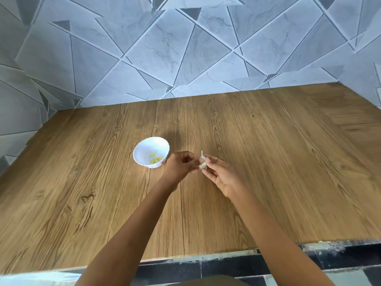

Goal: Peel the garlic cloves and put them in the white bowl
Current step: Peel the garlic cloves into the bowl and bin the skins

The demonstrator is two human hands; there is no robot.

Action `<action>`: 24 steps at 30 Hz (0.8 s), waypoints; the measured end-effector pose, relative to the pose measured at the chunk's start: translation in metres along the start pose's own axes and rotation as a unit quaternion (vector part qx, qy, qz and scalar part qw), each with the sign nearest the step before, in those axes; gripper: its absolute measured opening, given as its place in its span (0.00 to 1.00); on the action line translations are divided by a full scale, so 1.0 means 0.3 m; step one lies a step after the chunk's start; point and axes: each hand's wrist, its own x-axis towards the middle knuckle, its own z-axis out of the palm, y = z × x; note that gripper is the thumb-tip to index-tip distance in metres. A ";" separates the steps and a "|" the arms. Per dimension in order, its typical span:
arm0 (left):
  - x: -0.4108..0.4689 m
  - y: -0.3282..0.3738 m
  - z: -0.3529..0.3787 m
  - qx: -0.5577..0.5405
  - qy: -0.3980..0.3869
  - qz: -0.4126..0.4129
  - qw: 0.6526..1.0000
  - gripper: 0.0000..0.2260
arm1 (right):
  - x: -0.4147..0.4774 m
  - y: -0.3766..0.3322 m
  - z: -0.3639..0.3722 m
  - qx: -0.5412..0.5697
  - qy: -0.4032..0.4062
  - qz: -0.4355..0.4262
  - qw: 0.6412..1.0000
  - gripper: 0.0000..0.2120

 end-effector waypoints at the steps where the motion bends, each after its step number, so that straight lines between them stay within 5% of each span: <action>1: -0.002 0.008 -0.001 0.007 0.008 -0.003 1.000 0.04 | 0.000 0.002 0.000 0.003 -0.001 0.004 1.000 0.05; 10: -0.020 0.009 0.025 0.085 0.072 -0.007 0.994 0.03 | -0.001 0.040 0.015 -0.045 0.039 -0.048 0.997 0.05; 16: -0.024 0.012 -0.012 -0.022 0.105 -0.048 0.993 0.06 | 0.011 0.029 -0.003 -0.112 0.056 -0.110 0.986 0.05; 18: -0.037 0.009 -0.041 -0.032 0.106 -0.049 0.993 0.06 | 0.033 0.027 -0.017 -0.251 0.072 -0.211 0.942 0.07; 22: -0.081 -0.015 -0.074 -0.015 0.097 -0.060 0.993 0.06 | 0.097 0.059 -0.002 -0.536 0.047 -0.402 0.741 0.06; 24: -0.110 -0.032 -0.086 -0.015 0.108 -0.065 0.992 0.05 | 0.124 0.082 0.009 -0.588 0.026 -0.440 0.678 0.06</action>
